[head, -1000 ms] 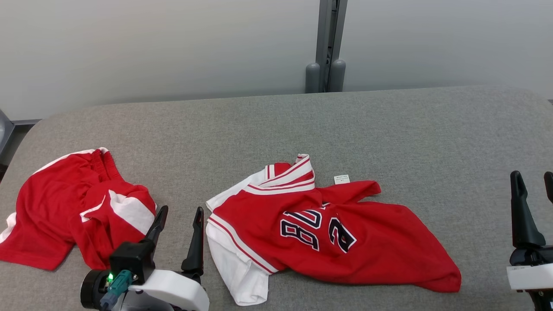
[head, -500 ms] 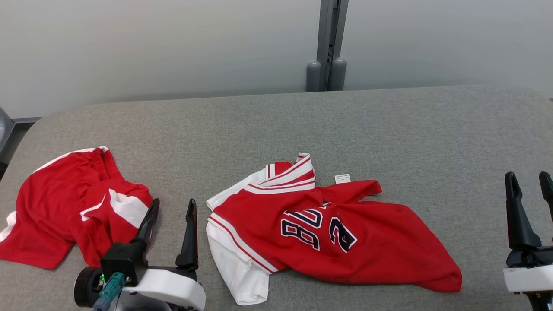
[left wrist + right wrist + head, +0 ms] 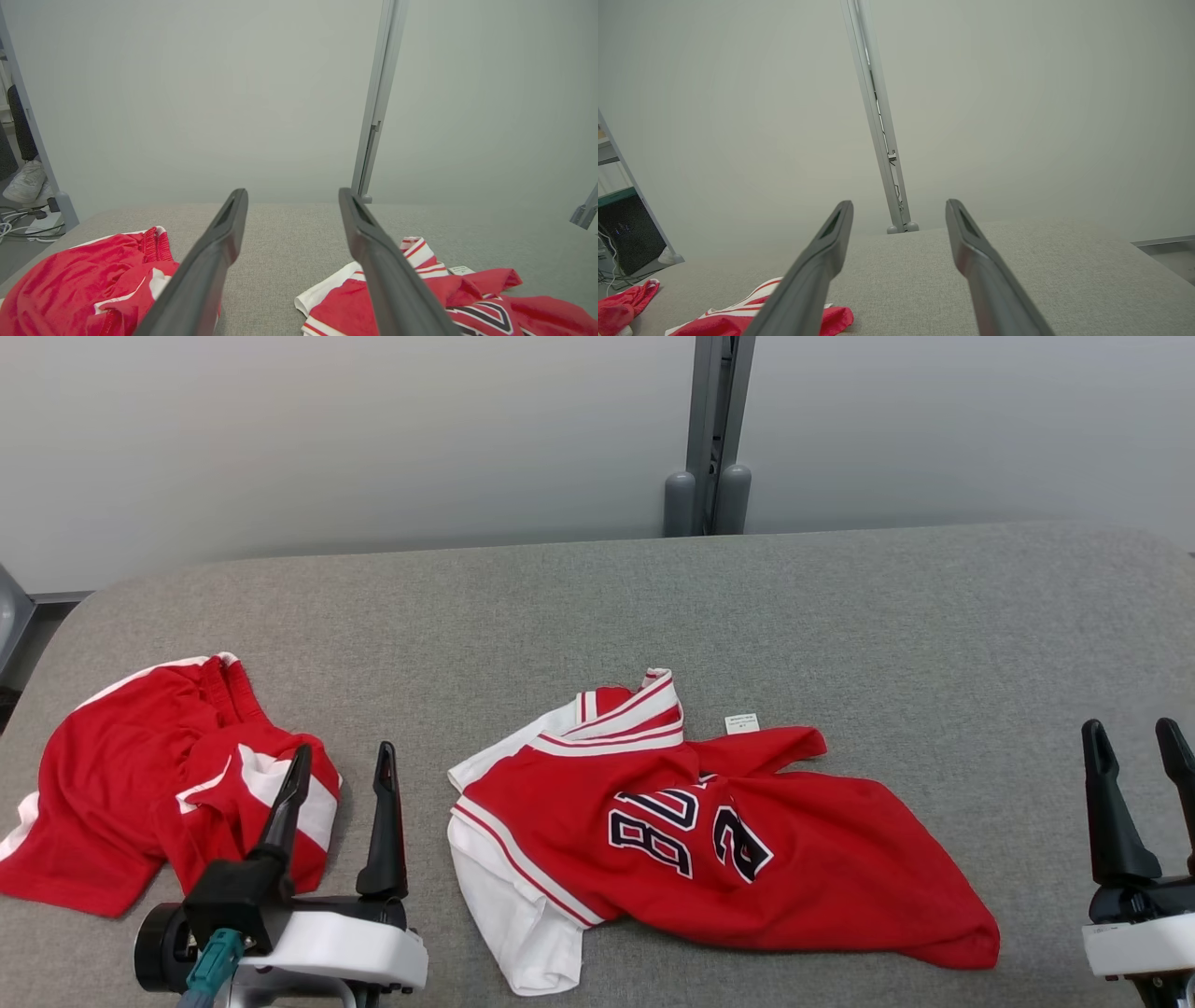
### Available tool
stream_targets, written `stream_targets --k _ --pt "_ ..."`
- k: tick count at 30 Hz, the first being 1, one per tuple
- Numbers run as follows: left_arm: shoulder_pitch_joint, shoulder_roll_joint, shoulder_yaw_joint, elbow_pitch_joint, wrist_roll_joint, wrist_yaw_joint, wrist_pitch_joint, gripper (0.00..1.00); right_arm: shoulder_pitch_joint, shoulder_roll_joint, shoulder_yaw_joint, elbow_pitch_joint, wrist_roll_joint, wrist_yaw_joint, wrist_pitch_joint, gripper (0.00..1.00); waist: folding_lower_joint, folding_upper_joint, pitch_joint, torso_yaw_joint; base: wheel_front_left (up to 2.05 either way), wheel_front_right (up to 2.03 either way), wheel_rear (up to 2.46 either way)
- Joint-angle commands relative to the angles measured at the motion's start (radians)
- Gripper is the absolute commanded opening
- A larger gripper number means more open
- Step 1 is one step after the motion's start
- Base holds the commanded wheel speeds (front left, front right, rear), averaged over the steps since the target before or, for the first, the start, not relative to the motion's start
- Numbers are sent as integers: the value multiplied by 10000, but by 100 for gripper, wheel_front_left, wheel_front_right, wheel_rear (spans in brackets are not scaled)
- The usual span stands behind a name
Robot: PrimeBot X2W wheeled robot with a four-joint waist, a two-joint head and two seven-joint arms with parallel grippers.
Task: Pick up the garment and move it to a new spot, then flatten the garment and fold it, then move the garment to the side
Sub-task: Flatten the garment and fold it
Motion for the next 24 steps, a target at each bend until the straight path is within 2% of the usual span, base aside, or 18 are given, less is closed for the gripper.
stream_targets --k 1,15,20,24 --pt "-155 38 60 -52 81 69 -55 100 91 -81 27 74 -63 5 -41 100 -1 0 6 6 0 0 0" --pt "-89 58 -88 -61 50 121 9 100 -35 -222 341 473 -42 5 -42 100 -1 0 54 -12 0 0 0" --pt "13 6 -525 40 -231 -195 804 100 119 -606 473 1135 319 5 310 100 -1 0 48 -41 0 0 0" --pt "3 100 -889 -4 -274 -272 1740 100 272 -1147 893 1595 985 5 1373 100 -1 0 55 -61 0 0 0"
